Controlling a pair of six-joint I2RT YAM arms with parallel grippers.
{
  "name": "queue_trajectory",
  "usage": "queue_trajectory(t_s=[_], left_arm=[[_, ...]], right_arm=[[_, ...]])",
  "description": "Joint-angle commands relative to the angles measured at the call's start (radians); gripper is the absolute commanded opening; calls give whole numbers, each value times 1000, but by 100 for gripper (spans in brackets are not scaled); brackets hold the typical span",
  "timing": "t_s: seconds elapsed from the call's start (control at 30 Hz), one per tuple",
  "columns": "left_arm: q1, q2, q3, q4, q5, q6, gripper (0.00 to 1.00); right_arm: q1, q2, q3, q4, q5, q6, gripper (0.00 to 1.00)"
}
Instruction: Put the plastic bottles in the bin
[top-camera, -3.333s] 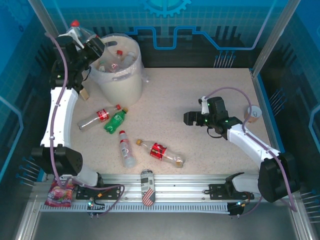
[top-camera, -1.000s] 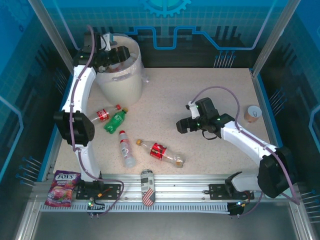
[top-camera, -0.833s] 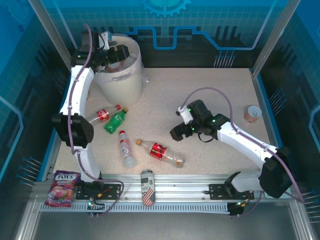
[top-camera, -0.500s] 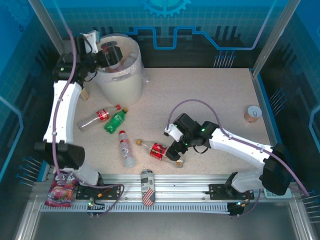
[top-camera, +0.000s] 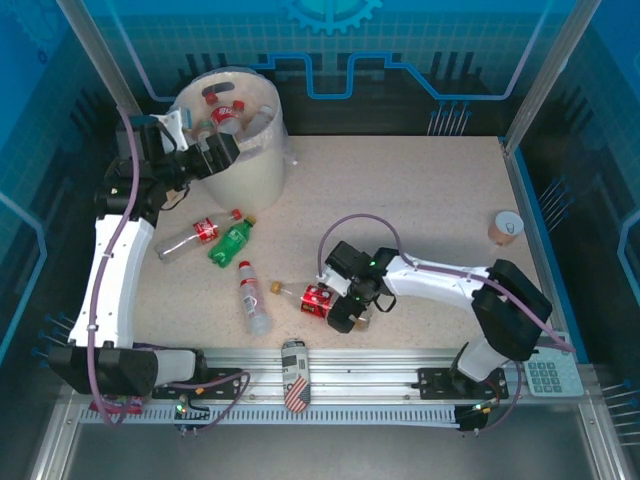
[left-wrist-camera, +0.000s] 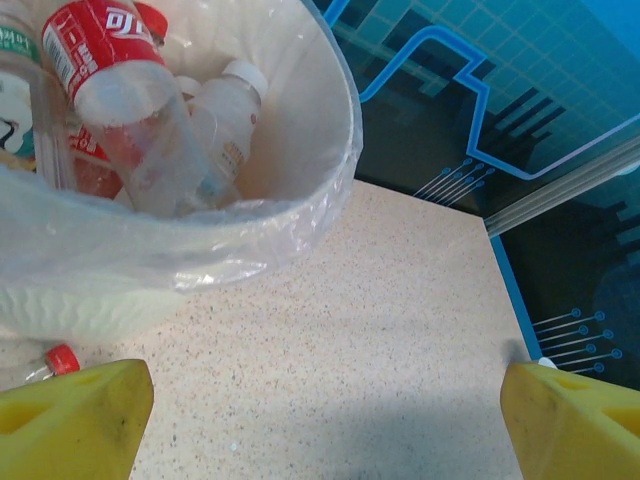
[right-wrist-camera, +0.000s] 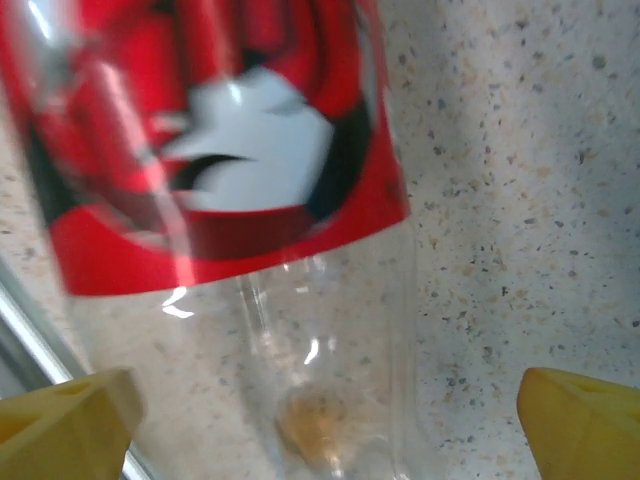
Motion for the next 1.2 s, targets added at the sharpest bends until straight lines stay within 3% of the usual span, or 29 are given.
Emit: queue_trajectory(t_s=[0.0,0.17,0.4,0.87,1.0,1.17], left_arm=[[7,-50,-53,3,19,-38,91],[7,-89,-149,68,37,-91,91],[7,-93,-202,91,46,-106,91],[6,-145,-273,153,35,-192,90],[-29,-185,-305,181,26,-263,90],[-203,-166,-392,400,38,-430,92]], right_arm=[[11,53,56,-24,25,-11,96],[2,155,122,-65,25,-27,93],[-17,177,137,-20,-9,-14,77],[-104,1,73,56,22,35,59],[-198,-100,48,159,-74,107,58],[-330,-195,-20,441,-288,295,58]])
